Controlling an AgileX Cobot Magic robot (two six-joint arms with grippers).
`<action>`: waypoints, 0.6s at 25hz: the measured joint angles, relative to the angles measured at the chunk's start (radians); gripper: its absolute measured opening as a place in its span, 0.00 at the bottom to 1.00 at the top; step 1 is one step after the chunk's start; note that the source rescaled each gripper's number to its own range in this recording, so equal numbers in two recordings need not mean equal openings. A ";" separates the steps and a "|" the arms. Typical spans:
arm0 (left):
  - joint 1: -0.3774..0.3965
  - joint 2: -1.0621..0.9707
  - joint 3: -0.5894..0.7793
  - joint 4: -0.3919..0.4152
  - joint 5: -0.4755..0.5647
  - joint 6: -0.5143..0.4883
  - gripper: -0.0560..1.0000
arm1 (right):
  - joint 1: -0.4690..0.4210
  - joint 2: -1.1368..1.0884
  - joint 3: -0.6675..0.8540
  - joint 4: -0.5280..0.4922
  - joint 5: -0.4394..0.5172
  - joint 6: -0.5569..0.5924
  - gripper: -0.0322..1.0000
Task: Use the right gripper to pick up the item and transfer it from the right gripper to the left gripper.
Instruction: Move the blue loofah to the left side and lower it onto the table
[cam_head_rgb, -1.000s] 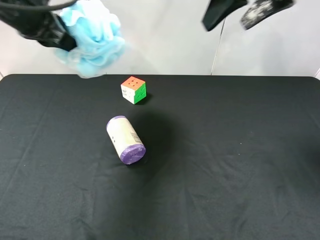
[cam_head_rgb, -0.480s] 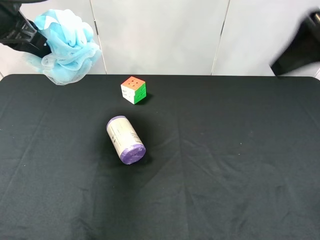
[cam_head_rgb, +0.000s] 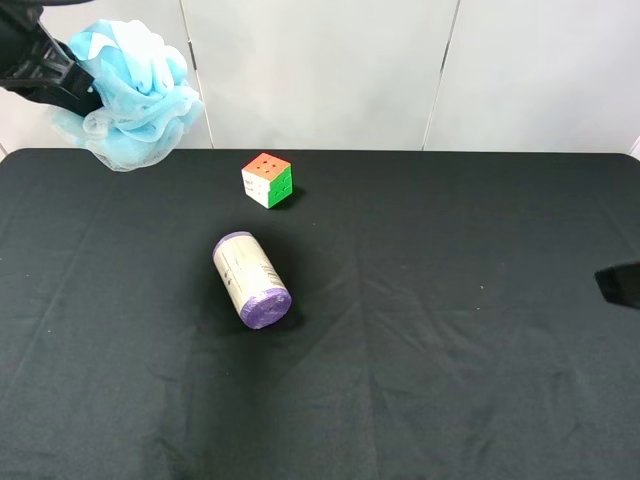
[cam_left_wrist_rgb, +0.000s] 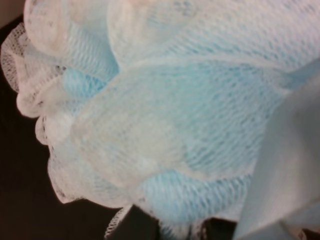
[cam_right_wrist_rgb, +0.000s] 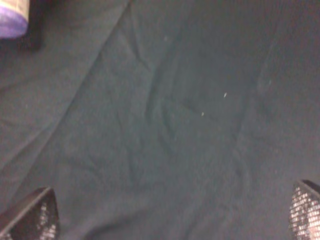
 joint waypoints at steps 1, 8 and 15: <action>0.000 0.000 0.000 0.000 0.000 0.000 0.06 | 0.000 -0.029 0.028 0.000 -0.021 0.001 1.00; 0.000 0.000 0.000 0.000 -0.002 0.000 0.06 | 0.000 -0.222 0.181 -0.004 -0.164 0.031 1.00; 0.000 0.000 0.000 0.000 -0.006 0.000 0.06 | 0.000 -0.300 0.221 -0.005 -0.239 0.072 1.00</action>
